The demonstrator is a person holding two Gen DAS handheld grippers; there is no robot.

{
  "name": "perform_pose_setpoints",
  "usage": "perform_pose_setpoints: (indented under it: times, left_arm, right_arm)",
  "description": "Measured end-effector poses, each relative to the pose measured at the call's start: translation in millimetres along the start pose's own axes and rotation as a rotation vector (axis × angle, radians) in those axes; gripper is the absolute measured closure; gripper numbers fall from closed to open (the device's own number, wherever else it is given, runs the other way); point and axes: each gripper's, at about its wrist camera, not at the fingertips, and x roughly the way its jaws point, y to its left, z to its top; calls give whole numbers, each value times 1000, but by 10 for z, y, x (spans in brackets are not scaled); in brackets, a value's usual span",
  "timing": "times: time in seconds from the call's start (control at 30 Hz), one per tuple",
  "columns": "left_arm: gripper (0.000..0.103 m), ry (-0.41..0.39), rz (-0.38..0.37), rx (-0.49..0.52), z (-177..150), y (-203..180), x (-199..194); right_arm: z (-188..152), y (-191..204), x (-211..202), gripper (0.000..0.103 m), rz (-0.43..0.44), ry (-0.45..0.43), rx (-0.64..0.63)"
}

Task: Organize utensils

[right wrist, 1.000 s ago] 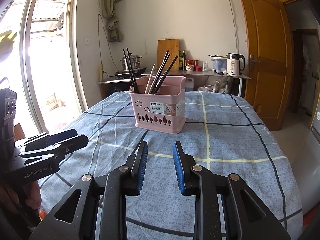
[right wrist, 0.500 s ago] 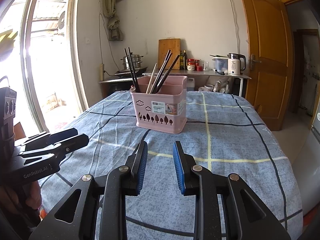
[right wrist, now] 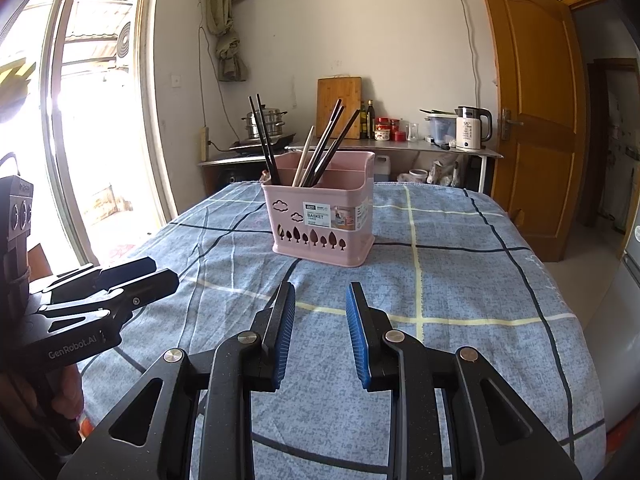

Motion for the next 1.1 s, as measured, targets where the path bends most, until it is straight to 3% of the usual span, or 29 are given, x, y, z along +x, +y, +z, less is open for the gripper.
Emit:
perform_pose_setpoints:
  times: [1.1]
  left_arm:
    - [54,-3,11,3,-14,-29,-12]
  right_arm:
    - [-20,-7,21,76,3,6,-3]
